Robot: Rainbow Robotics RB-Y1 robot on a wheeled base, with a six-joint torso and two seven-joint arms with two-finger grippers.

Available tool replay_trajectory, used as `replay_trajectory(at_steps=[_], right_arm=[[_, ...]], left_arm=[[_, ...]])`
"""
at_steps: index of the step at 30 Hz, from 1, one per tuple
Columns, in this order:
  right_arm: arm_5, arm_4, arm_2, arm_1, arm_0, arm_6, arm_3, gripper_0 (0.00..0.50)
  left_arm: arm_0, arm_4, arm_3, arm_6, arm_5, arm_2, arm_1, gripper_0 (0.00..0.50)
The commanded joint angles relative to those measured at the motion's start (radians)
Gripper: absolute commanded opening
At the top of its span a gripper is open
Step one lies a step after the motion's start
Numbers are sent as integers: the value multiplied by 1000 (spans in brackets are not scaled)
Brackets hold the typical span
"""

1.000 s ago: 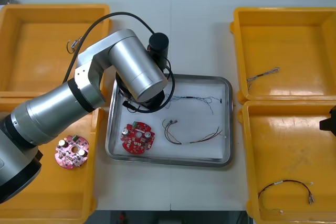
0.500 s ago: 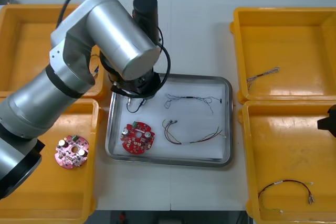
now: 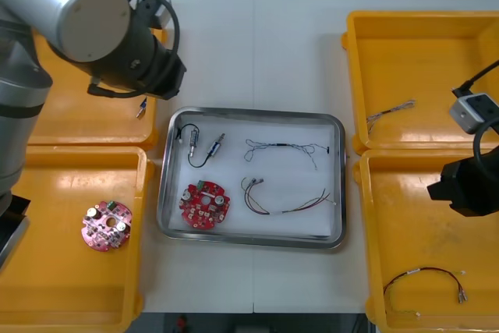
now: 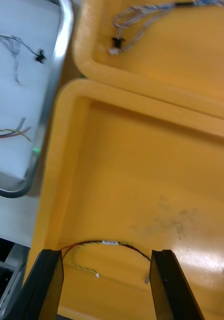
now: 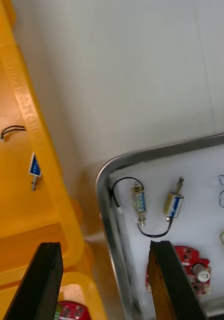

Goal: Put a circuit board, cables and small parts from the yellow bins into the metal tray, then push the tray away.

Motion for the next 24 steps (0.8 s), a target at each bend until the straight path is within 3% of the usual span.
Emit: replay_trajectory(at_steps=[1,11,17,24], right_arm=[[3,-22,108,-32,-132,52,-65,500],[3,-11,332,-28,-291,235,-111,500],[-6,47,454,-15,-347,356,-94,500],[-15,150,641,21,-460,482,-75,500]], left_arm=[[99,43,-97,-190,7,109,93,497],[277,148,-192,-265,7,323,201,498],[386,220,-217,-270,7,435,251,497],[478,243,-218,-277,7,520,268,498]])
